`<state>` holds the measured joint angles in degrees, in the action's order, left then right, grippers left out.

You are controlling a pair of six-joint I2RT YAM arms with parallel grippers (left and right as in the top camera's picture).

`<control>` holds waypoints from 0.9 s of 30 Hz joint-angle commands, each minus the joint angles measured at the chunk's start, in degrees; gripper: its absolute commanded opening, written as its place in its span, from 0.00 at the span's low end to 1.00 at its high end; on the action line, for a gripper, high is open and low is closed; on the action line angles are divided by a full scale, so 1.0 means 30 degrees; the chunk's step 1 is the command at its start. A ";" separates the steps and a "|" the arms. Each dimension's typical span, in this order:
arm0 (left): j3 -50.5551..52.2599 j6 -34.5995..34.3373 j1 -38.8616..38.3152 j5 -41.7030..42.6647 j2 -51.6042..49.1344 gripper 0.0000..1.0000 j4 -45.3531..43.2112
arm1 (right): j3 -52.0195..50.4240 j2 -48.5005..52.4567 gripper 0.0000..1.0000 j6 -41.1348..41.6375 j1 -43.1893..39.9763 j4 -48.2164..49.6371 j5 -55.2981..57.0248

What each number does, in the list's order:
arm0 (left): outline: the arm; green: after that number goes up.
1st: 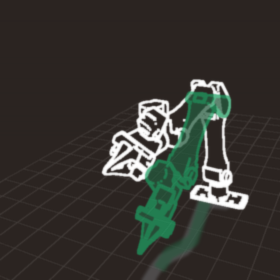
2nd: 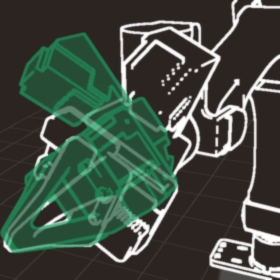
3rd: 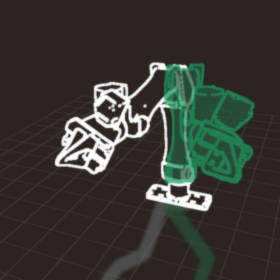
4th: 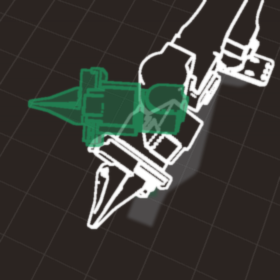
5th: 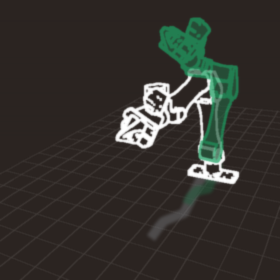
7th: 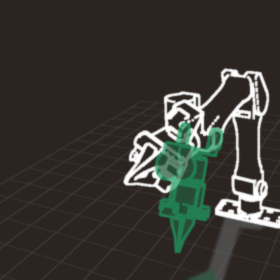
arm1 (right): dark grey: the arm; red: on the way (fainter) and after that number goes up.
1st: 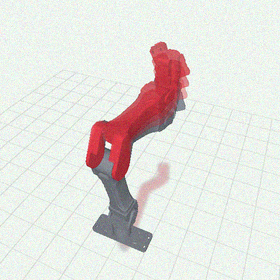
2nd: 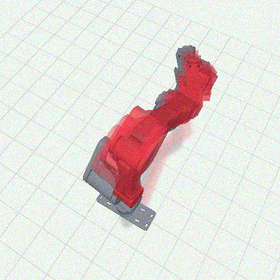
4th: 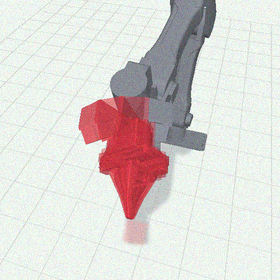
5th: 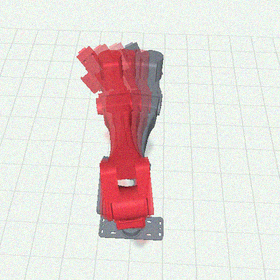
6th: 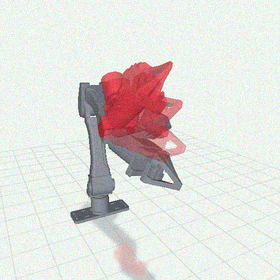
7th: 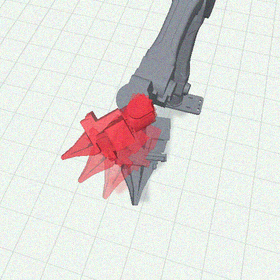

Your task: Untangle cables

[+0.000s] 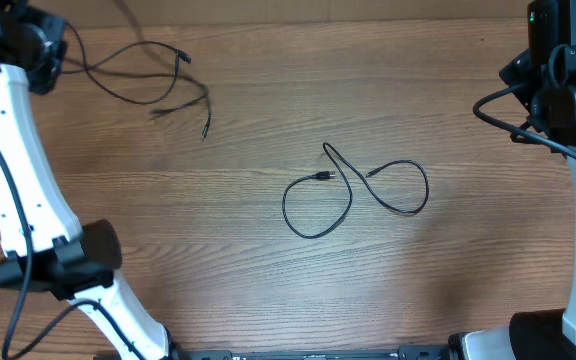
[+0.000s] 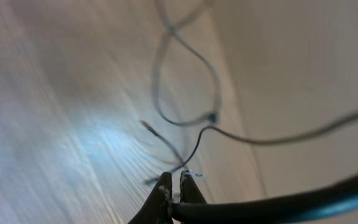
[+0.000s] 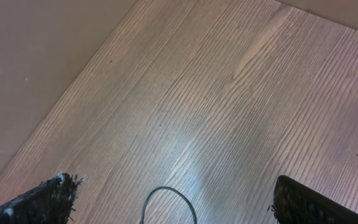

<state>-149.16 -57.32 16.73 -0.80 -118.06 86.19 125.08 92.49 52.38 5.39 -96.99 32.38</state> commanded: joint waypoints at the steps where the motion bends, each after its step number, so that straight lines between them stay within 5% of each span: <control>1: 0.0029 -0.0386 0.1763 0.0044 -0.1384 0.04 0.0517 | -0.0095 -0.0029 1.00 -0.0080 0.0000 0.0073 0.0313; 8: 0.0029 -0.0306 0.4597 -0.2470 -0.4007 0.04 0.1887 | -0.0095 -0.0029 1.00 -0.0080 0.0000 0.0073 0.0321; 15: 0.0029 -0.0226 0.6040 -0.8276 -0.5880 0.07 0.1843 | -0.0095 -0.0029 1.00 -0.0087 0.0000 0.0073 0.0313; 19: 0.0044 0.2339 0.6623 -0.9151 -0.6484 0.10 0.0197 | -0.0095 -0.0029 1.00 -0.0080 0.0000 0.0073 0.0313; 22: 0.0058 0.4867 0.6849 -0.7883 -0.6900 0.37 -0.1260 | -0.0095 -0.0029 1.00 -0.0080 0.0000 0.0073 0.0321; 26: 0.0066 0.8626 0.6790 -0.3402 -0.7541 0.90 -0.2973 | -0.0095 -0.0029 1.00 -0.0080 0.0000 0.0073 0.0313; 27: 0.0066 0.9092 0.6710 -0.2659 -0.7650 0.90 -0.3104 | -0.0095 -0.0029 1.00 -0.0080 0.0000 0.0073 0.0313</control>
<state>-148.92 -41.39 37.26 -18.63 -138.61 77.93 125.08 92.49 52.29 5.39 -96.99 32.40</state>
